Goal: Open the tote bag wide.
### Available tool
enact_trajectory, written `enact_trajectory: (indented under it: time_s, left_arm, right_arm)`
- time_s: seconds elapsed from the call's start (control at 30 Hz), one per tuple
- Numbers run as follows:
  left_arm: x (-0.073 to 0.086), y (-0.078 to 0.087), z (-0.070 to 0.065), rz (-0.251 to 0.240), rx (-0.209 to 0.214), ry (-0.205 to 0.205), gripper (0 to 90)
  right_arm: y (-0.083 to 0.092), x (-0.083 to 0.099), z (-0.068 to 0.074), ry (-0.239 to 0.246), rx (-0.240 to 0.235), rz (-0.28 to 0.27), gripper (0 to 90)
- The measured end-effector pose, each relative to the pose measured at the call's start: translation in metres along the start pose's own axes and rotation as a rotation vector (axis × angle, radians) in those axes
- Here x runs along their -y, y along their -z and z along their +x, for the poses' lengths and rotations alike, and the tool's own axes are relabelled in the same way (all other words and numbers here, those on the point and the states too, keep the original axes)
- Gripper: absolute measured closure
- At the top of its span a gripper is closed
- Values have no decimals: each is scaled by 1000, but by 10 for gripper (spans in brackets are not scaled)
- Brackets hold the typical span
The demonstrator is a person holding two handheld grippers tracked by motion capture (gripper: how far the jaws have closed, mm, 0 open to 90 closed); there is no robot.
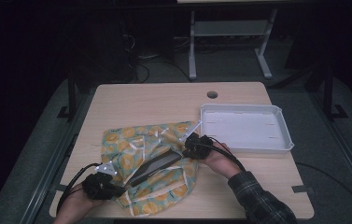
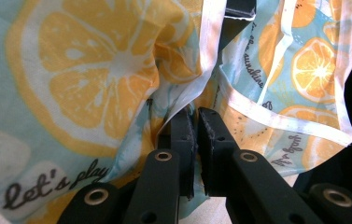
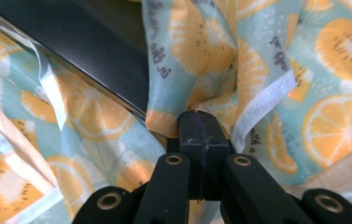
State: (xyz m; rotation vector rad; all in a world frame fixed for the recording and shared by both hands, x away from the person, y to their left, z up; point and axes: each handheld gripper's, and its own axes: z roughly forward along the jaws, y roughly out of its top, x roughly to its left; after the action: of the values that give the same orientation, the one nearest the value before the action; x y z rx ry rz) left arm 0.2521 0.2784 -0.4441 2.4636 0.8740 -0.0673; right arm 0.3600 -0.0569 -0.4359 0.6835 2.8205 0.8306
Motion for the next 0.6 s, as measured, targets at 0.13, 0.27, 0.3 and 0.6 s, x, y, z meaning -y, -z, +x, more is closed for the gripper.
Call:
enact_trajectory:
  time_s: [0.13, 0.27, 0.3, 0.6]
  left_arm:
    - [0, 0, 0, 0, -2, 3, 844]
    - [1, 1, 1, 6, -11, -3, 841]
    - [1, 2, 1, 5, -12, -2, 836]
    - [0, 29, -6, -84, -37, 8, 620]
  right_arm:
    - [-8, 3, 2, 14, -11, 33, 896]
    - [-13, 7, 7, 33, -13, 50, 897]
    - [-13, 7, 7, 35, -15, 52, 896]
    - [6, 7, 6, 9, -27, -10, 774]
